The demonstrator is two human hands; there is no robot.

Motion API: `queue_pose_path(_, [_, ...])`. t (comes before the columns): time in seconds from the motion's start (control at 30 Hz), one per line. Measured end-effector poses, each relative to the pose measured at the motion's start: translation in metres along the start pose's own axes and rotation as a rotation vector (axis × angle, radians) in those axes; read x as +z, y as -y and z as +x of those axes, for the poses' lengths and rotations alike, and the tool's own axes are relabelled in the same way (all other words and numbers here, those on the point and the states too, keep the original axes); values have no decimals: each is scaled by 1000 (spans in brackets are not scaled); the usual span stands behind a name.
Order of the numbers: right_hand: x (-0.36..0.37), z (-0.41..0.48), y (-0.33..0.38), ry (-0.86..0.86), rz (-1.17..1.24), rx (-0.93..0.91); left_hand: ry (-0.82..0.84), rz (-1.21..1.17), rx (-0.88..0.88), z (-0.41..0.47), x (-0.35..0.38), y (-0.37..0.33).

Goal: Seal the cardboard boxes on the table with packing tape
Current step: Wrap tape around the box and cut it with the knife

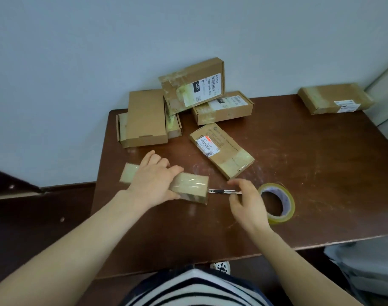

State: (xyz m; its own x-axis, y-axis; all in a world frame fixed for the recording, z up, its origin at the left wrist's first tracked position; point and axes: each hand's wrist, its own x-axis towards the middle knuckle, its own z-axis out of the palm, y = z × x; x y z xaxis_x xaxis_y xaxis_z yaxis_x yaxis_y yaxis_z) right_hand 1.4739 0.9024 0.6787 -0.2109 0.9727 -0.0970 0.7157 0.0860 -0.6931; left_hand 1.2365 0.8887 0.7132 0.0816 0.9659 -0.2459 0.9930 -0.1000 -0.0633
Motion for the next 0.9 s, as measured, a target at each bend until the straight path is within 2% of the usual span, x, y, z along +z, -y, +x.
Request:
queue_pose_path(0.07, [20,13,42,65,165,-29,-10,-39,-47,-5,5,-10])
queue_pose_path(0.1, [30,20,58,104,118,-69,4,-77,-60,-8,9,-12])
queue_pose_path(0.2, [48,38,79,173,-361,-211,97,-269,-69,-17,13,1])
queue_pose_path(0.23, [50,42,81,170,-472,-221,72,-366,-70,-21,14,8])
queue_pose_path(0.3, [57,51,90,128,-566,-241,-93,-544,-130,-26,20,17])
queue_pose_path(0.37, [74,55,100,124,-557,-265,-241,-425,-189,-26,29,12])
queue_pose_path(0.4, [82,54,103,157,-542,-264,-260,-346,-214,-24,35,7])
queue_pose_path(0.5, [96,63,105,263,-539,-222,-218,-269,-316,-15,41,2])
queue_pose_path(0.6, [94,74,101,340,-493,-279,-212,-255,-367,-11,44,13])
queue_pose_path(0.73, [85,69,90,230,-627,-449,-240,-276,-353,-8,47,13])
queue_pose_path(0.87, [86,77,95,350,-661,-371,-212,-247,-326,-6,44,15])
queue_pose_path(0.9, [84,75,95,328,-705,-383,-198,-237,-327,-8,41,15])
